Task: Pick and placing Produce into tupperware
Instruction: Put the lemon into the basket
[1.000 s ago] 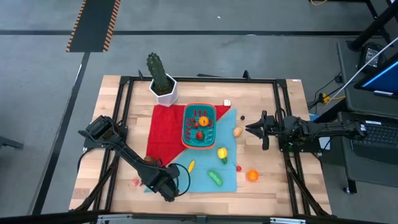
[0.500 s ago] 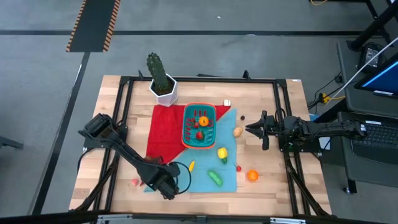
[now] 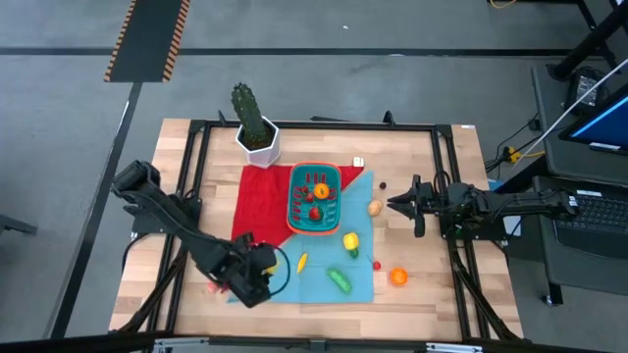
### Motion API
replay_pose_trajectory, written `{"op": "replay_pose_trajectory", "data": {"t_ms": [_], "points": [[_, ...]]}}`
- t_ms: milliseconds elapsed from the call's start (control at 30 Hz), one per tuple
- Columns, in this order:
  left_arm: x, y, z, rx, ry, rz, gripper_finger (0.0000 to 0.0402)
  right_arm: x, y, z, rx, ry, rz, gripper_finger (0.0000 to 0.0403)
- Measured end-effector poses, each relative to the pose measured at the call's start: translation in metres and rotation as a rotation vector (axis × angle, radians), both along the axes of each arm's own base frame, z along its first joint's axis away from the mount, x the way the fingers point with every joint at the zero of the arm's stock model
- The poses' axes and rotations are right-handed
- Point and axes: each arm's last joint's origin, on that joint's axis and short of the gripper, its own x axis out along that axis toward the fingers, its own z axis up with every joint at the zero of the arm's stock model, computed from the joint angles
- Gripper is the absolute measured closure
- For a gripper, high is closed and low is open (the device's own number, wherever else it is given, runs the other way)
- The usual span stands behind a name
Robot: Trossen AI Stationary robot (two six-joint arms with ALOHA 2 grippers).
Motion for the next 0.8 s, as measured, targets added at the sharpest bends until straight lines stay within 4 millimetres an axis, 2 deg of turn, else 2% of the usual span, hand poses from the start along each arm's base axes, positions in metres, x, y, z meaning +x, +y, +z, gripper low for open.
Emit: {"op": "replay_pose_trajectory", "data": {"t_ms": [133, 367, 567, 800], "points": [[-0.009, -0.001, 0.006, 0.046, -0.105, 0.002, 0.0210, 0.000, 0.001, -0.001, 0.003, 0.006, 0.036, 0.0330], [-0.014, 0.001, -0.031, 0.023, -0.277, -0.044, 0.0210, 0.000, 0.002, -0.001, 0.008, 0.013, 0.073, 0.0330], [-0.011, 0.015, -0.039, 0.134, -0.447, -0.081, 0.0210, 0.000, 0.002, -0.001, 0.008, 0.013, 0.074, 0.0330], [-0.003, 0.040, -0.060, 0.108, -0.531, -0.056, 0.0210, 0.000, 0.002, -0.001, 0.008, 0.013, 0.073, 0.0330]]}}
